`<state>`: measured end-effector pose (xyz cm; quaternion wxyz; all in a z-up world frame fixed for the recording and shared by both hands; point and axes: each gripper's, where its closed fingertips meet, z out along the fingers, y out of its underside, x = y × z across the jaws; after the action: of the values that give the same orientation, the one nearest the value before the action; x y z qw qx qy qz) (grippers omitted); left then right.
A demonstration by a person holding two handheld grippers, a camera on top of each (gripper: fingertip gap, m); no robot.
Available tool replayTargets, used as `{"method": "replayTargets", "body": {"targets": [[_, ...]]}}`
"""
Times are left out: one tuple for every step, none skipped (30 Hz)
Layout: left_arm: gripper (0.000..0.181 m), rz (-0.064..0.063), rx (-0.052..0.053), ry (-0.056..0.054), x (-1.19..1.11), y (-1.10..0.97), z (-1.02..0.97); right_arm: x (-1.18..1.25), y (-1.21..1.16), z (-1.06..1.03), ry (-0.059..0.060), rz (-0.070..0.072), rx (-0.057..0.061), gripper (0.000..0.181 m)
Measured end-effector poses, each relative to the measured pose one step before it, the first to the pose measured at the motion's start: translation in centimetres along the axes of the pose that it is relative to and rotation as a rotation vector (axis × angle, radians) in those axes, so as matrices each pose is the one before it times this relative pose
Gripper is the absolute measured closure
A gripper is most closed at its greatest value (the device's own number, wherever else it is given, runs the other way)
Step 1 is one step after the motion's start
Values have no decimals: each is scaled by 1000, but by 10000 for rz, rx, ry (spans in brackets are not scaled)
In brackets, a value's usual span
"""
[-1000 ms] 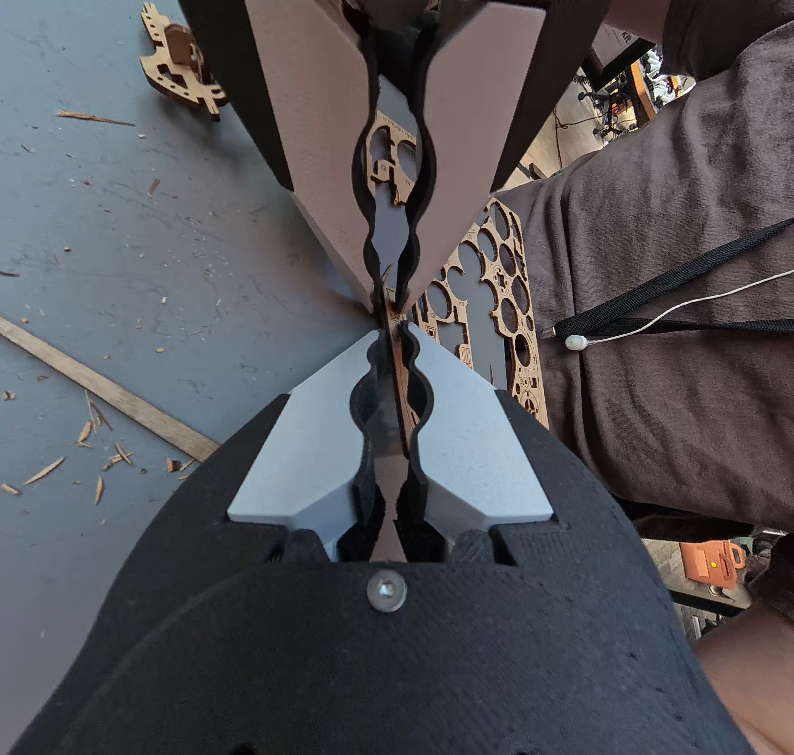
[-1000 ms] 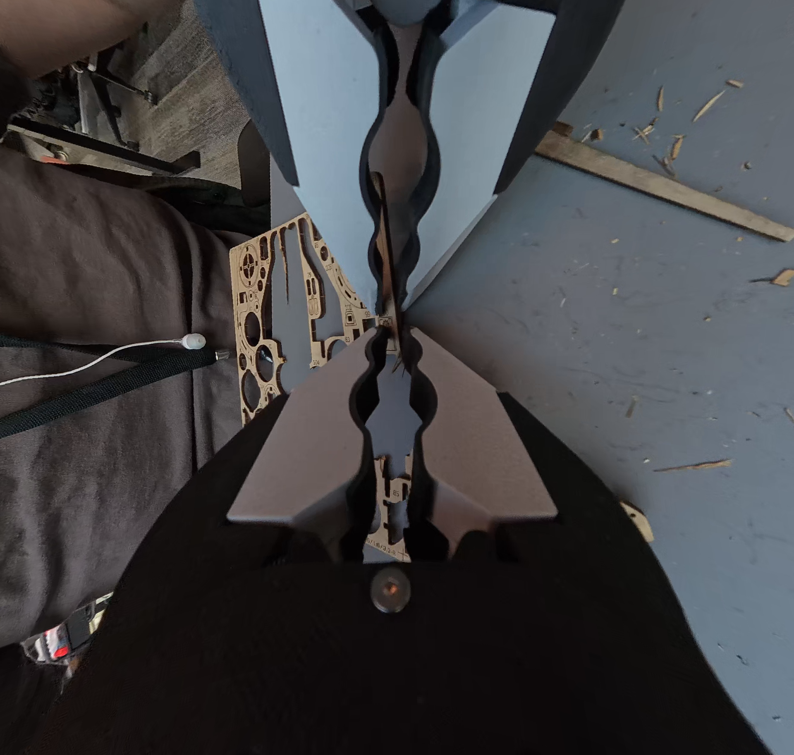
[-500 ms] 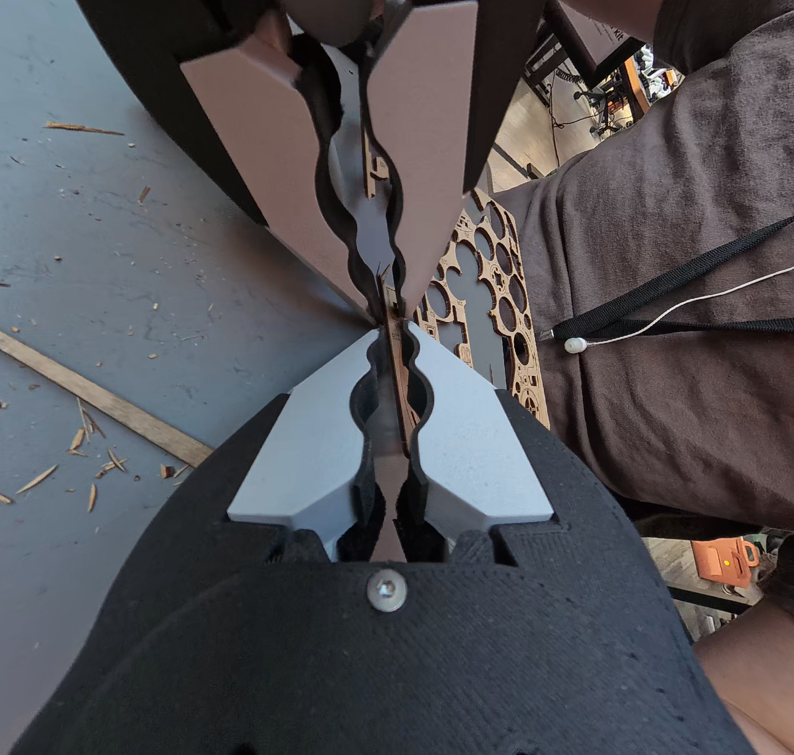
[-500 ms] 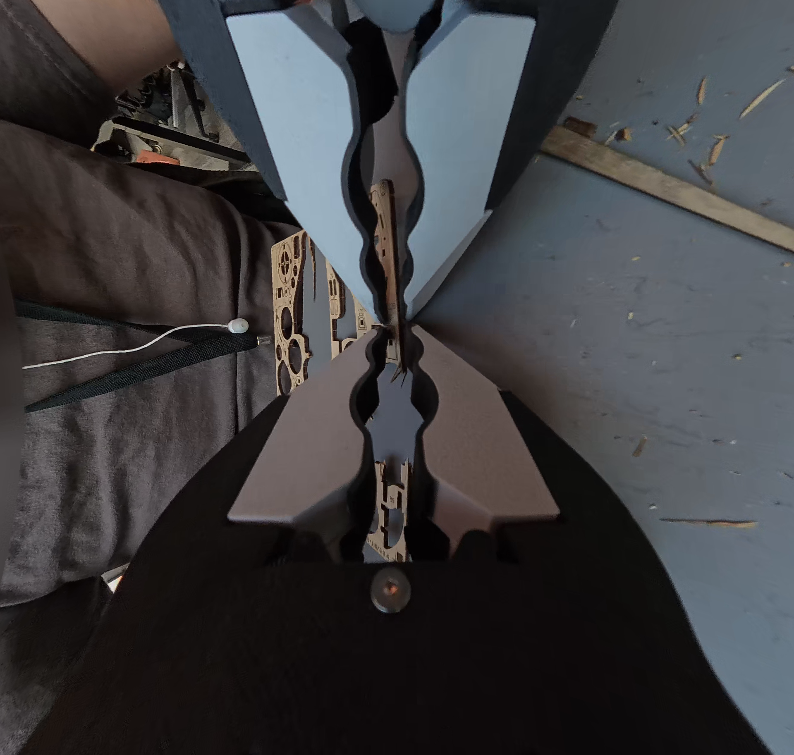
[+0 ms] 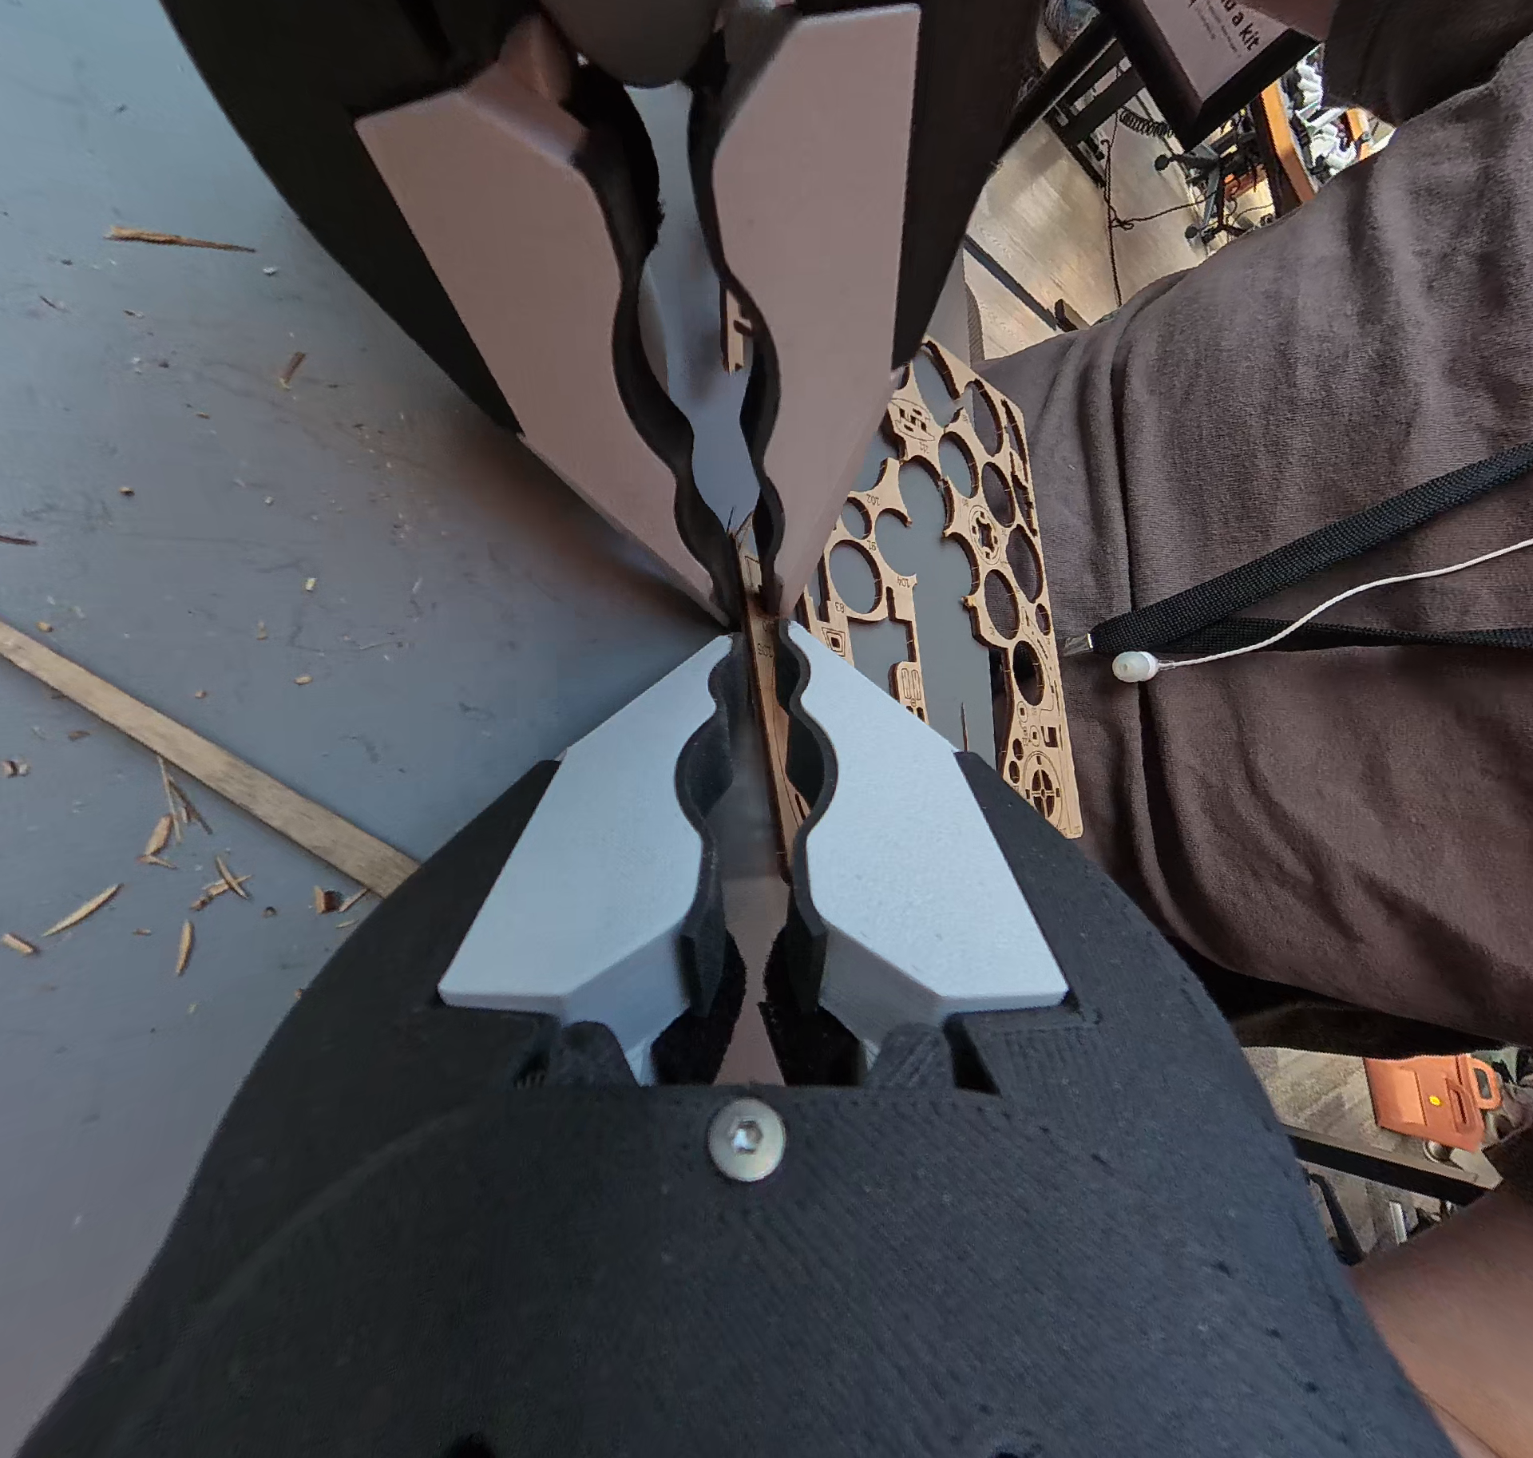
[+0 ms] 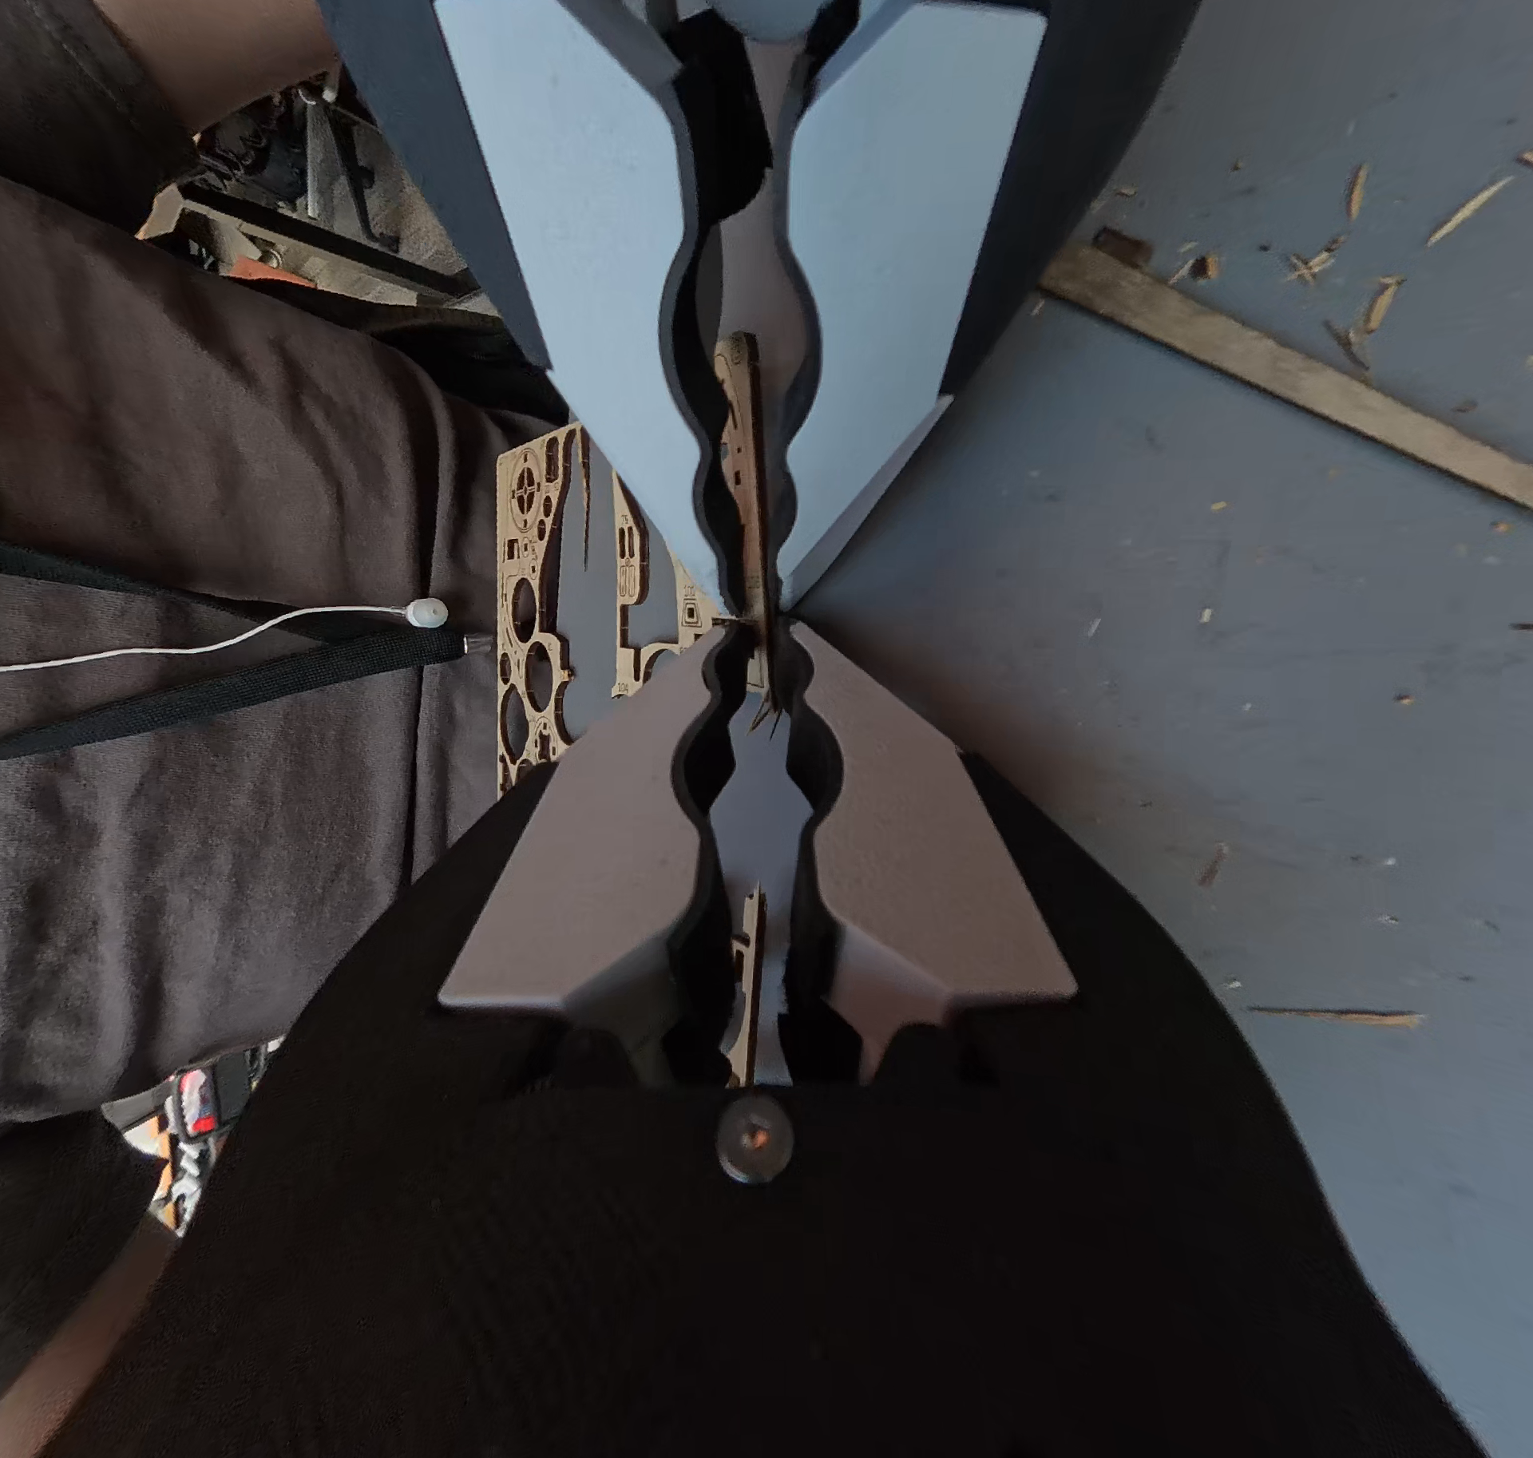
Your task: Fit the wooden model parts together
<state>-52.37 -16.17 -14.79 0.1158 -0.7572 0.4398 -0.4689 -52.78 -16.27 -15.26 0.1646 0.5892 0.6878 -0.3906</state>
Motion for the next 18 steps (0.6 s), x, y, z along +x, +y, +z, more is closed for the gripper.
{"method": "replayTargets", "body": {"targets": [[178, -14, -3, 11, 1, 4, -10, 38, -11, -5, 132, -39, 152, 176], [178, 9, 2, 2, -3, -3, 2, 38, 9, -2, 100, 24, 121, 175], [178, -8, -2, 8, -4, -3, -1, 21, -6, 1, 94, -23, 104, 176], [178, 11, 77, 56, 82, -121, 6, 410, 28, 6, 339, -19, 33, 176], [177, 2, -31, 38, 45, 56, 12, -72, 29, 19, 72, -255, 1, 177], [177, -1, -12, 9, 9, 17, 5, -13, -48, 1, 103, -10, 1, 177], [177, 4, -4, 7, 16, 6, 8, -33, -16, 10, 45, -51, 9, 178], [177, -37, -4, 29, 8, 0, -8, -67, -50, -9, -115, -3, 99, 178], [177, -61, 1, 43, -1, -14, -12, -32, -50, -7, -160, 66, 45, 179], [177, -24, 21, 29, 13, -9, -23, -17, -40, -3, -53, 18, -71, 179], [177, 25, 40, 17, 36, -17, -37, -20, -63, -26, 49, -119, -92, 178], [177, 61, 91, 16, 39, -56, -83, -99, -174, -86, 43, -199, 35, 179], [177, 20, 117, 10, -6, -79, -104, -36, -203, -145, 112, -196, 111, 179], [177, -28, 55, 30, 9, -42, -49, 2, -124, -195, 170, -229, 67, 179], [177, 12, -77, 53, 86, 103, 58, -98, -385, -311, 132, -201, 223, 178], [177, 65, -78, 33, 104, 64, 91, -451, -743, -445, -124, -167, 465, 178], [177, 54, -18, 9, 41, -18, 44, -415, -581, -435, -165, -24, 380, 179], [177, -3, -7, 9, 2, 5, 6, 275, 156, -349, 203, 116, -105, 179]]}}
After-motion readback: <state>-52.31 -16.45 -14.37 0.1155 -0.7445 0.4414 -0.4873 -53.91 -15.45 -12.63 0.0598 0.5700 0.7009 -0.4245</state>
